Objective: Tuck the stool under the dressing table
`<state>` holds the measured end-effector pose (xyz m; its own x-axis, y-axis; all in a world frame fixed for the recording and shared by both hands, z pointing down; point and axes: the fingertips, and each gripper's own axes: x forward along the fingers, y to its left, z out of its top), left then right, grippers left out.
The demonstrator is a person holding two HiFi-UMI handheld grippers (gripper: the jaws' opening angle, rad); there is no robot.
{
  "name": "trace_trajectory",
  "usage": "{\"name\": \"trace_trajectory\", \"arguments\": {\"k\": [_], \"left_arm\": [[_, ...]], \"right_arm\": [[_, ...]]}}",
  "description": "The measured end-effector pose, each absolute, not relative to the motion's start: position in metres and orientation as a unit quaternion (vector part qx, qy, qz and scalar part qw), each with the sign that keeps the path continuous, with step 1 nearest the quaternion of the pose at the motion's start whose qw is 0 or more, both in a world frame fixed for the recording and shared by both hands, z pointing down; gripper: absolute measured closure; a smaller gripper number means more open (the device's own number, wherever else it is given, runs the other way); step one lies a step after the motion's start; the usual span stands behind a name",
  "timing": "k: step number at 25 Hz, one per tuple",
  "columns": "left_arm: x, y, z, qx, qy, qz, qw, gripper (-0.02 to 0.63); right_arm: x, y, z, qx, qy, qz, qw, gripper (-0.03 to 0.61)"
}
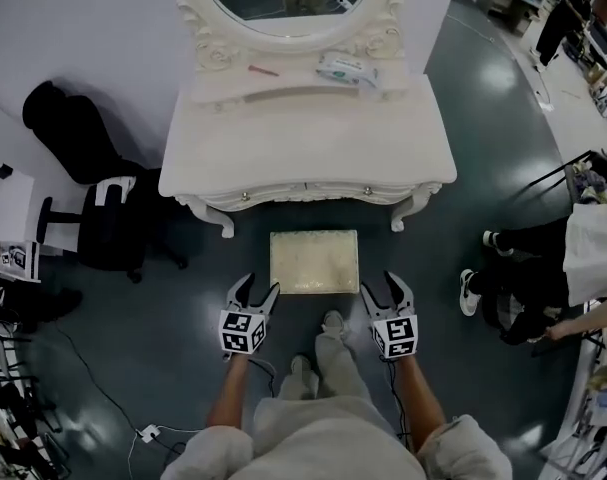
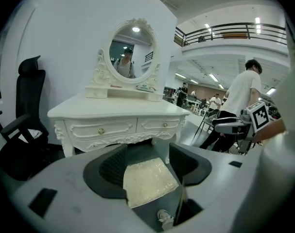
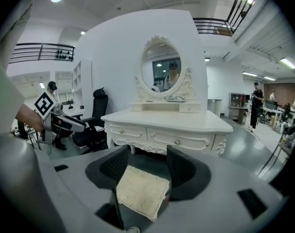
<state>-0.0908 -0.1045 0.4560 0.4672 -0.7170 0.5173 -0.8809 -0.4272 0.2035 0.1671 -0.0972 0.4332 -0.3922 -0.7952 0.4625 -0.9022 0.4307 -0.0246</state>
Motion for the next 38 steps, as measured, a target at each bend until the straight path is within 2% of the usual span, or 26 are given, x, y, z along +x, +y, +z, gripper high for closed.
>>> {"name": "trace_trajectory", "arguments": {"k": [15, 38], "left_arm": [[-0.105, -0.068, 0.556, 0.825, -0.457, 0.209, 0.257, 0.367], [-0.114, -0.039, 0.767, 0.813, -0.448, 0.241, 0.283, 0.359]], "right_arm": [[0.151, -0.049, 0.531, 0.521, -0.804, 0.178, 0.225, 0.327], [0.157, -0.026, 0.744, 0.528, -0.779, 0.221, 0.256, 0.308]]}}
